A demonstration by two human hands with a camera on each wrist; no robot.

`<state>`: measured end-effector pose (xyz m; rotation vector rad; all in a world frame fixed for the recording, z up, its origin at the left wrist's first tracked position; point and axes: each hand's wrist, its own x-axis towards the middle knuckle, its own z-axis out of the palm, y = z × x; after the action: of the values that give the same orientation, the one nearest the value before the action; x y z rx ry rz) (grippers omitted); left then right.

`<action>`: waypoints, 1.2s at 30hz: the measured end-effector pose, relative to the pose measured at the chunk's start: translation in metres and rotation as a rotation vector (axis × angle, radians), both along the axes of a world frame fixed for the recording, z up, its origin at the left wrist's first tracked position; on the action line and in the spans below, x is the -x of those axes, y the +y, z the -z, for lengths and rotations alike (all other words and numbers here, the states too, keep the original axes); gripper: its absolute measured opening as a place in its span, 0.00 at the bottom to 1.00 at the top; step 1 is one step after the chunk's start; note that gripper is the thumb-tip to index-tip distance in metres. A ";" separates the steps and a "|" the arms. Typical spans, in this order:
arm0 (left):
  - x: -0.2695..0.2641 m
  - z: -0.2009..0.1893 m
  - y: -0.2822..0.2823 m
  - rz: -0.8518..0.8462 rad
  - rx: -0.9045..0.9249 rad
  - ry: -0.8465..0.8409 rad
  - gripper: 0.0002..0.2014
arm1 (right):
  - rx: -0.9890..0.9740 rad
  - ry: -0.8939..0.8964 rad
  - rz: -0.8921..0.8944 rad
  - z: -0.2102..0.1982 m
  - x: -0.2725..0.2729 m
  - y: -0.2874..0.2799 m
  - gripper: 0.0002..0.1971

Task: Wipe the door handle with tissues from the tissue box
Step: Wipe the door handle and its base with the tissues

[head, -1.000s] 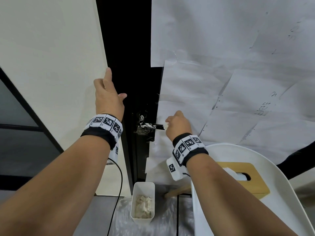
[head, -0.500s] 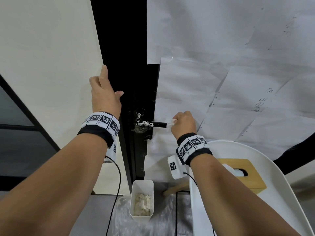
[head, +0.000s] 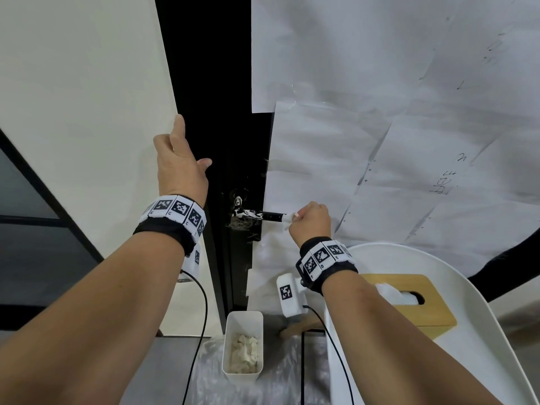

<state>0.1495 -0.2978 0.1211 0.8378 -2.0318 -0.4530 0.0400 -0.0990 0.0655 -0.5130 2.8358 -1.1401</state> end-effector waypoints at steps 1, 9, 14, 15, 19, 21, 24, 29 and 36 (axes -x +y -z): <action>0.000 0.000 0.000 0.001 -0.002 0.000 0.42 | -0.006 -0.003 0.005 0.000 0.000 0.000 0.08; -0.002 0.003 0.000 0.019 -0.002 0.056 0.41 | -0.055 -0.008 0.017 0.007 -0.003 -0.004 0.05; -0.002 0.011 -0.002 0.004 -0.051 0.083 0.34 | -0.064 0.012 -0.002 0.002 -0.007 -0.001 0.07; -0.002 0.014 -0.002 0.005 -0.064 0.081 0.34 | -0.068 0.017 -0.007 0.002 -0.007 0.000 0.07; -0.004 0.027 0.000 0.006 -0.092 0.049 0.34 | -0.061 0.036 -0.016 0.003 -0.008 0.000 0.05; -0.004 0.031 0.000 0.009 -0.103 0.047 0.34 | -0.057 0.043 -0.016 0.004 -0.009 0.000 0.05; -0.003 0.034 0.000 0.005 -0.108 0.037 0.35 | -0.065 0.059 -0.020 0.005 -0.011 0.001 0.05; -0.001 0.037 -0.003 -0.010 -0.071 -0.014 0.36 | -0.099 0.052 -0.026 0.001 -0.012 0.001 0.08; 0.000 0.038 -0.005 -0.045 -0.014 -0.113 0.34 | -0.152 0.039 -0.092 0.004 -0.019 -0.005 0.10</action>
<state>0.1492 -0.3031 0.0826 0.9336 -2.1105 -0.4032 0.0585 -0.1040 0.0617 -0.6532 2.8680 -0.9002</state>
